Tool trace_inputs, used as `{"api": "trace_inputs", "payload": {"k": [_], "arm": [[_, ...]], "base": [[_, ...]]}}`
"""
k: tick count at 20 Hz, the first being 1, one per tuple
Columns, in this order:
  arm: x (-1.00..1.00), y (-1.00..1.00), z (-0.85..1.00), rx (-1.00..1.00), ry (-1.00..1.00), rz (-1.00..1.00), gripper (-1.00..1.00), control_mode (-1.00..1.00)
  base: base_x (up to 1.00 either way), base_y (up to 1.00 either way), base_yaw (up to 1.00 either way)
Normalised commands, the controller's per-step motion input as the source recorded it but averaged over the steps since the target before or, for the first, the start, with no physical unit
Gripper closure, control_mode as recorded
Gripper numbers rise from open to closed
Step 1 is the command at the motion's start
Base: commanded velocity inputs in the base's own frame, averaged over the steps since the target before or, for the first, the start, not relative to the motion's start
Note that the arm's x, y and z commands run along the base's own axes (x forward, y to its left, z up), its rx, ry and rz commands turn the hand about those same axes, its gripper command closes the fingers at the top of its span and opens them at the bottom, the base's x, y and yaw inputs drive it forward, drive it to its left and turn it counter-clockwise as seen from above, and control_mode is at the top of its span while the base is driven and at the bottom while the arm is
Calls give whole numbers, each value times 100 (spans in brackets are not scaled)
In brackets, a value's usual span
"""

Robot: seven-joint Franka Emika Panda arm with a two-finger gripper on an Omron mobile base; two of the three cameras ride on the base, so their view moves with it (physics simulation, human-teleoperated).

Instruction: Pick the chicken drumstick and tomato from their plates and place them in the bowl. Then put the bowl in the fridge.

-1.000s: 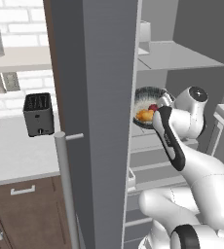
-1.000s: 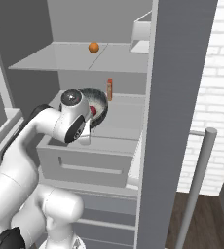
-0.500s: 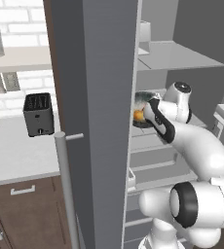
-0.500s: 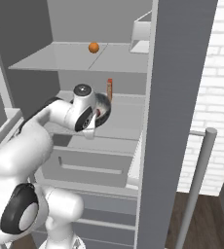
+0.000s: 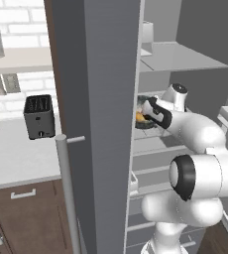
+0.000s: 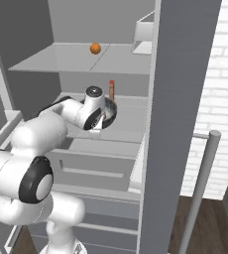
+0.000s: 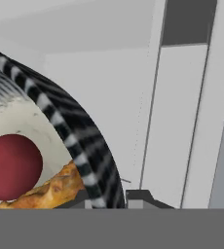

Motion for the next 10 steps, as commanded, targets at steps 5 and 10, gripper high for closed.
{"api": "trace_inputs", "payload": {"k": [5,10], "arm": [[59,0,-37,0,0,-4,100,-100],[62,0,-25,0,0,-4,100,-100]], "base": [[0,0,0],[0,0,0]]}}
